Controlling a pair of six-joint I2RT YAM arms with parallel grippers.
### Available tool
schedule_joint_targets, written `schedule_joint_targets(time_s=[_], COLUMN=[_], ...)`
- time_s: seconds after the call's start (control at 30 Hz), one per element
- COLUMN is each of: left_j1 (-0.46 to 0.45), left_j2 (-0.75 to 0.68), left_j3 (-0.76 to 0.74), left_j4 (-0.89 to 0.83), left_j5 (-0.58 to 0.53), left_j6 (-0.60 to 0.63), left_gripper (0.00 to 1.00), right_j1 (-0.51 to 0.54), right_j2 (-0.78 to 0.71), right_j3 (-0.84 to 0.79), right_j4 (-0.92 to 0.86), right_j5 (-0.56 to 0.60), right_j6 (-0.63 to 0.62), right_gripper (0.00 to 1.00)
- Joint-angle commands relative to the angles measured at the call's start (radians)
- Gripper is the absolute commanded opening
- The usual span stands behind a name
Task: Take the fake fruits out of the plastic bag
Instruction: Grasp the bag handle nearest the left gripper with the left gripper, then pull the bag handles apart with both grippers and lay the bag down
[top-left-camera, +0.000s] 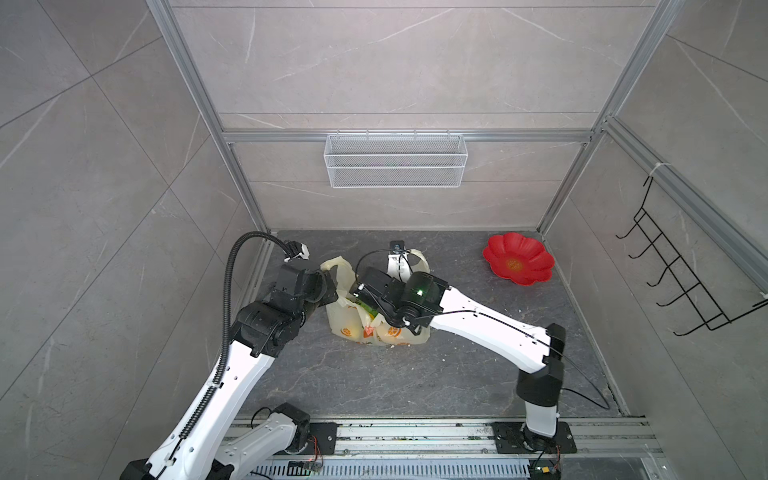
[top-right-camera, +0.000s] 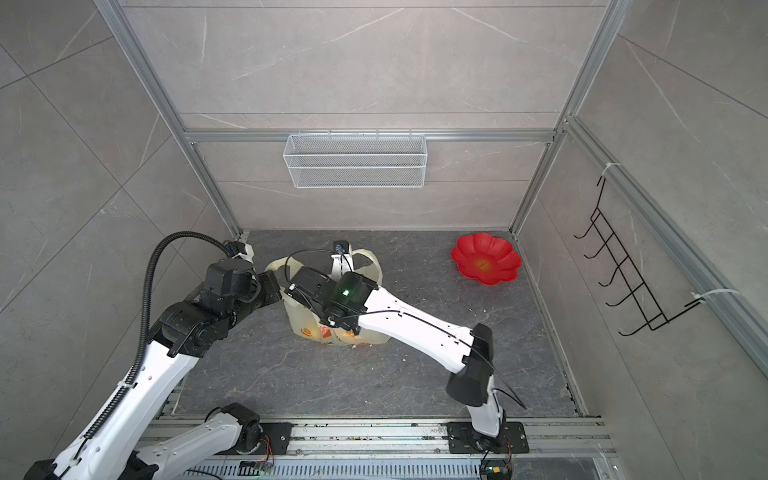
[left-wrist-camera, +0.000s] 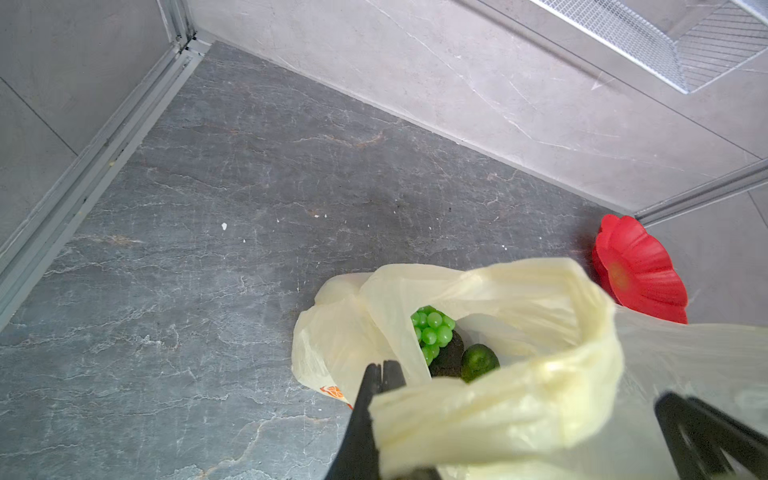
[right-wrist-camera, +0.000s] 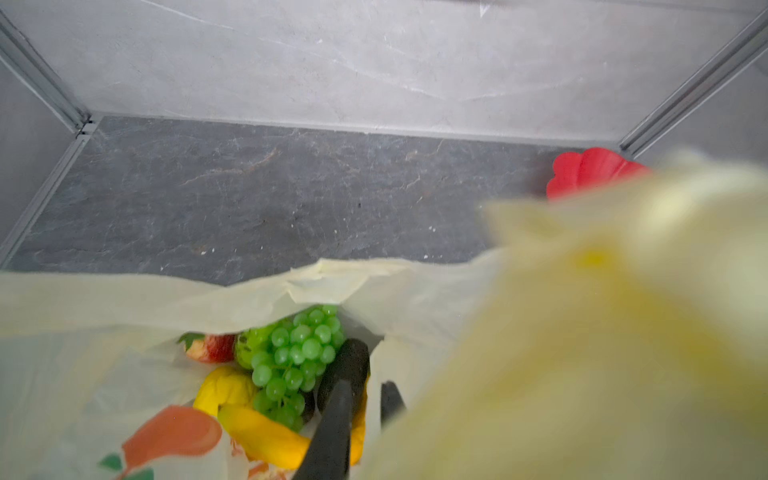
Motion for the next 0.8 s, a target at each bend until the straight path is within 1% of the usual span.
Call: schedule_joint_targets(time_s=[0.0,0.03,0.1,0.17,0.23,0.3,0.37,0.43,0.5,0.6,0.7,0.77], left_j1=[0.01,0.016,0.043,0.097,0.173,0.253,0.326,0.37,0.383,0.384,0.39,0.407], left_j2=[0.017,0.019,0.017,0.006,-0.01,-0.028,-0.032,-0.004,0.049,0.166,0.326,0.456], left_j3=[0.004,0.0,-0.013,-0.041,-0.081,-0.124,-0.154,-0.14,-0.087,0.046,0.25,0.431], left_j4=[0.001,0.001,0.001,0.006,0.017,0.041,0.061,0.077,0.088,0.114,0.112,0.072], left_j5=[-0.07,-0.074,-0.066,-0.025,0.043,0.114,0.186,0.237,0.262,0.272,0.289,0.327], left_j6=[0.013,0.016,0.01,0.002,-0.009,-0.021,-0.032,-0.037,-0.049,-0.063,-0.058,-0.054], left_gripper=[0.0,0.0,0.0,0.0,0.0,0.0,0.0,0.0,0.0,0.0,0.0,0.0], right_j1=[0.013,0.013,0.013,0.006,-0.023,-0.091,-0.194,-0.278,-0.338,-0.42,-0.505,-0.556], right_j2=[-0.205,-0.251,-0.323,-0.404,-0.473,-0.531,-0.581,-0.59,-0.563,-0.463,-0.331,-0.222], right_j3=[-0.2,-0.268,-0.368,-0.479,-0.582,-0.679,-0.771,-0.794,-0.751,-0.591,-0.377,-0.178], right_j4=[0.271,0.307,0.337,0.359,0.388,0.419,0.488,0.541,0.568,0.564,0.566,0.515], right_j5=[-0.134,-0.164,-0.181,-0.158,-0.172,-0.235,-0.354,-0.452,-0.496,-0.554,-0.623,-0.671], right_j6=[-0.099,-0.107,-0.101,-0.088,-0.076,-0.051,-0.037,-0.04,-0.071,-0.131,-0.193,-0.223], right_gripper=[0.16,0.16,0.14,0.12,0.12,0.11,0.09,0.08,0.06,0.05,0.04,0.04])
